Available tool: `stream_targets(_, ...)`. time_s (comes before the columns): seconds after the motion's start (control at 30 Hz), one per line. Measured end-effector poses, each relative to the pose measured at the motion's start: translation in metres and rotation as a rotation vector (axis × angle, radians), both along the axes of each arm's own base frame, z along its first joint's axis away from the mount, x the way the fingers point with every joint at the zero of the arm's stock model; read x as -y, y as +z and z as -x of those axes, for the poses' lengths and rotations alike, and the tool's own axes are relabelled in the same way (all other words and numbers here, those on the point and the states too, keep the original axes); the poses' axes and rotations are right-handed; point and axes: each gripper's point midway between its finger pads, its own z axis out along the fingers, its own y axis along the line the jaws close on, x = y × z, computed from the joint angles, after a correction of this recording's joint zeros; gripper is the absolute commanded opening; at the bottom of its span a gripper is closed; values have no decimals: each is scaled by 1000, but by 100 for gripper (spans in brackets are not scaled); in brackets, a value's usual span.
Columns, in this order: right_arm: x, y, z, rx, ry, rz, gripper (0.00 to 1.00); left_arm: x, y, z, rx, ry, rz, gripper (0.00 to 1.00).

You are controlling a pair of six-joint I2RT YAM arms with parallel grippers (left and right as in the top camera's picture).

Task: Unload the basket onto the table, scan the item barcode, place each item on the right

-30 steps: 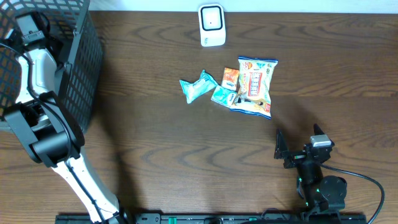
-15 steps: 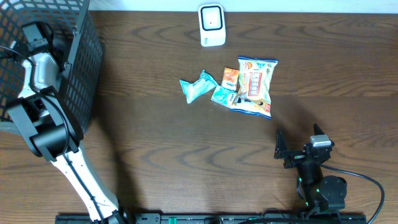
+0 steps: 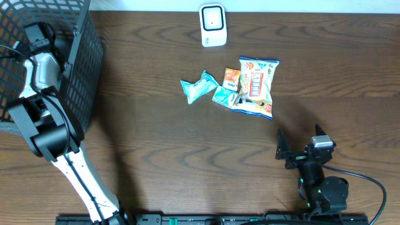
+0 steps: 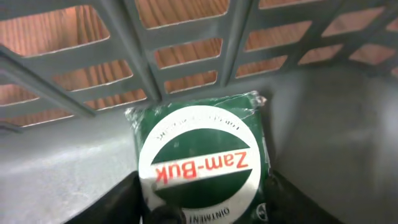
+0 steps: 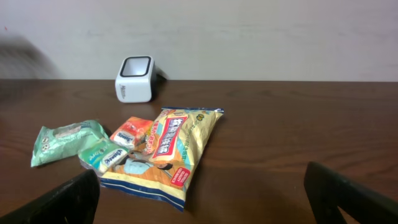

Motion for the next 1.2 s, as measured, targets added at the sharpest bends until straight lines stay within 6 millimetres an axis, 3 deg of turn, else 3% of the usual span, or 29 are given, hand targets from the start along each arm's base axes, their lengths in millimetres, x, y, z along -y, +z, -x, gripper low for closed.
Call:
stream_targets(0.2, 0, 0, 0, 0, 0, 0, 99, 5, 6, 16, -64, 2, 16, 49)
stream_targets(0.37, 0, 0, 0, 0, 0, 0, 99, 9, 11, 25, -103, -13, 25, 97)
stream_targets(0.8, 0, 0, 0, 0, 0, 0, 99, 2, 16, 13, -27, -21, 39, 98)
stream_targets(1.2, 0, 0, 0, 0, 0, 0, 99, 5, -4, 16, -58, -28, 73, 98)
